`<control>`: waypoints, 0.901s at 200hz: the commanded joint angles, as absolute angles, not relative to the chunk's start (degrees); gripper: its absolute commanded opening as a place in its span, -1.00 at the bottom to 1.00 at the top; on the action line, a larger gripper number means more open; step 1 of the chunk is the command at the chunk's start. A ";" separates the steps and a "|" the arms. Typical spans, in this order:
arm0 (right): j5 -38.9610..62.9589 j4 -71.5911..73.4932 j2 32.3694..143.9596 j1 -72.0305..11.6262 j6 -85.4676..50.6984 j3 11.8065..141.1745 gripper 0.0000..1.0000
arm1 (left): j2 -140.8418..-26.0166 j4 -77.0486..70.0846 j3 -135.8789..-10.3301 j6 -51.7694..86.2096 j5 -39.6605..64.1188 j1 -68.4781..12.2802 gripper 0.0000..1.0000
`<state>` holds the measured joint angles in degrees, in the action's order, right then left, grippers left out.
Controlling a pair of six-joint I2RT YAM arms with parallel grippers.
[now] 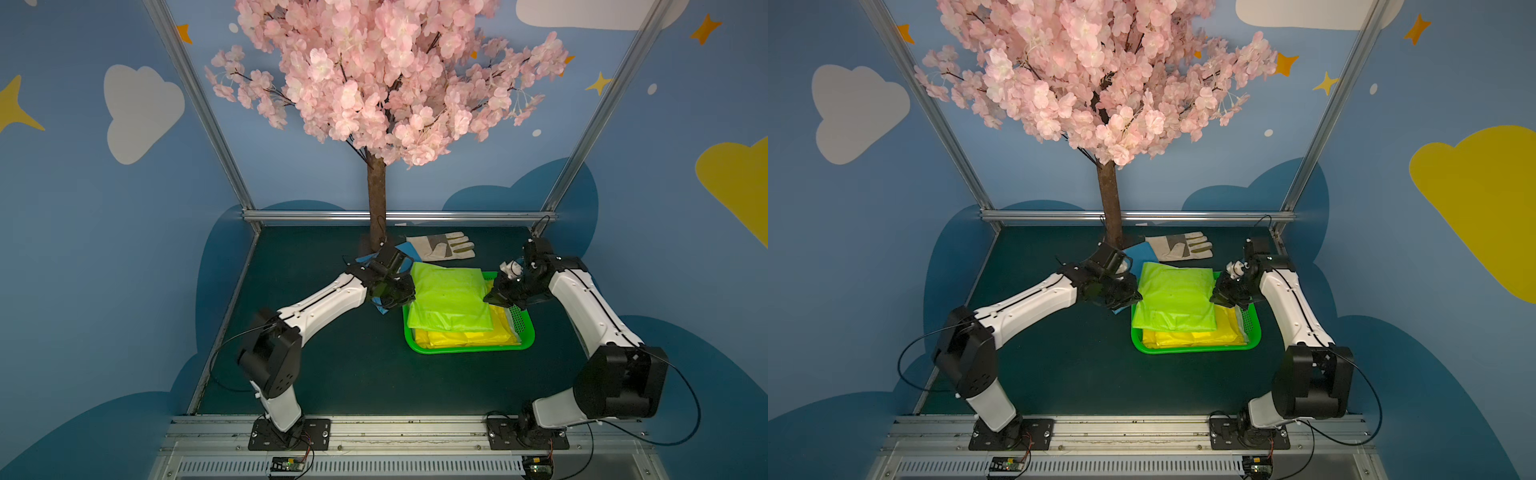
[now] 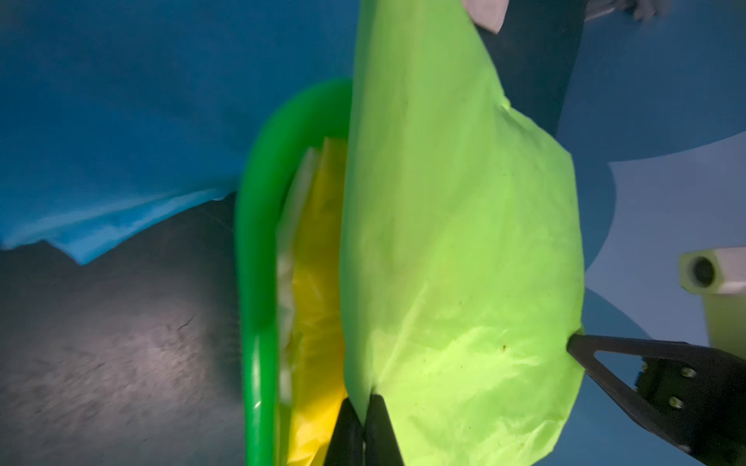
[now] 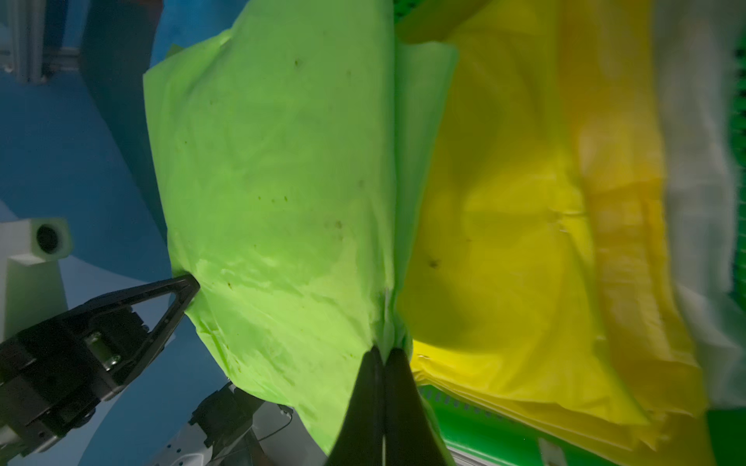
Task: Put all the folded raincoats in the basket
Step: Place the raincoat in the basket.
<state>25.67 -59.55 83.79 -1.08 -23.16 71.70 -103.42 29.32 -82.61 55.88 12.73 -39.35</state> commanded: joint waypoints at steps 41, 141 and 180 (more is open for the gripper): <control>15.82 -62.20 84.17 0.95 -20.98 70.55 -1.00 | -113.51 32.21 -90.50 57.32 8.61 -44.47 -0.96; 15.96 -64.70 89.01 1.71 -19.98 75.48 -1.00 | -108.44 34.81 -91.23 58.77 7.17 -48.15 -0.96; 13.88 -65.10 89.15 1.86 -20.26 75.60 -1.00 | -108.10 35.99 -92.29 58.53 7.58 -48.65 -0.95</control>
